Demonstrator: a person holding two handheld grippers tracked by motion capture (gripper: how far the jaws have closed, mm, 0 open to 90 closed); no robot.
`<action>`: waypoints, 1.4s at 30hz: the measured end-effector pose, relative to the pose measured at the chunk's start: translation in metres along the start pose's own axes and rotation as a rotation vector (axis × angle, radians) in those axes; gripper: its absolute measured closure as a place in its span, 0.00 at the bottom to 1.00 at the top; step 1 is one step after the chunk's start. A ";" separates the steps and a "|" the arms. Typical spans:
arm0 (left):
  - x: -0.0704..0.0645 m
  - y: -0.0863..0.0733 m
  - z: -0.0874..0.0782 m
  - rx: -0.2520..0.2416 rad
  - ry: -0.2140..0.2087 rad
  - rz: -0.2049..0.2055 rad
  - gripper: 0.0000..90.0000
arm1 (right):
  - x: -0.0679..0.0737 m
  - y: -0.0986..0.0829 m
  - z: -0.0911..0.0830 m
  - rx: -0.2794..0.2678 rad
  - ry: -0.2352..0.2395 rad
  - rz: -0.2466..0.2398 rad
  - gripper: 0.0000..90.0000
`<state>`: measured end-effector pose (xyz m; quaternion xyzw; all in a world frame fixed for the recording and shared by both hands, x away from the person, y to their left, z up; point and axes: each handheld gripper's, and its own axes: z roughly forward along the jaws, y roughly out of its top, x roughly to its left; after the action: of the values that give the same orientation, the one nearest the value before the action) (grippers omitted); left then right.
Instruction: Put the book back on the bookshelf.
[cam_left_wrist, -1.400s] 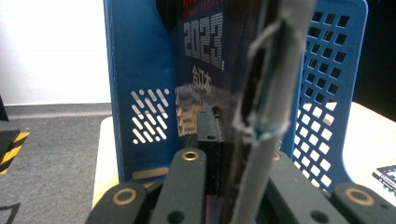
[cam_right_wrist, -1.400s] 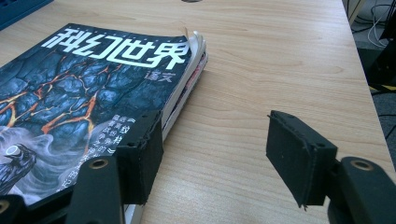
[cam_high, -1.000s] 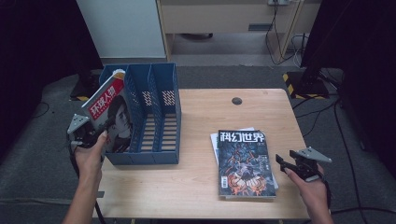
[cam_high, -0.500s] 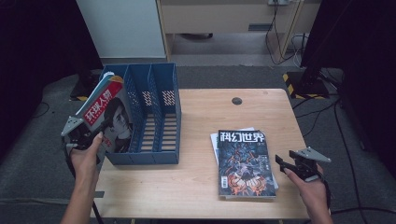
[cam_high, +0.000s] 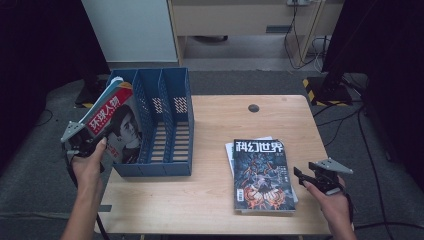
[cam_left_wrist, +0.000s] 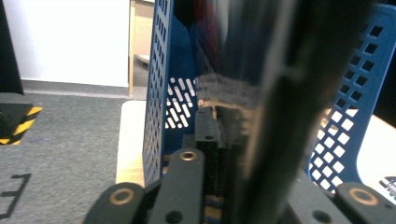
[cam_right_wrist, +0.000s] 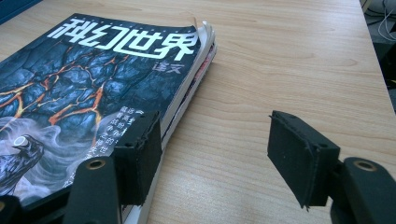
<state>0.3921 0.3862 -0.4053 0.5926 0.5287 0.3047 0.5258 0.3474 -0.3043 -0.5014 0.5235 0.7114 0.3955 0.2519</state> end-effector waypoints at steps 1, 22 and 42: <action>0.000 0.000 0.000 0.000 0.000 0.000 0.95 | 0.000 0.000 0.000 0.000 0.000 0.000 0.39; -0.012 0.013 0.019 -0.058 0.089 0.009 0.96 | 0.000 0.000 0.000 0.001 0.000 0.003 0.39; -0.013 0.013 0.026 -0.079 0.129 0.071 0.96 | -0.002 -0.001 0.000 -0.003 -0.002 0.005 0.39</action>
<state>0.4168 0.3670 -0.3971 0.5688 0.5276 0.3813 0.5026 0.3472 -0.3063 -0.5019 0.5252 0.7094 0.3964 0.2526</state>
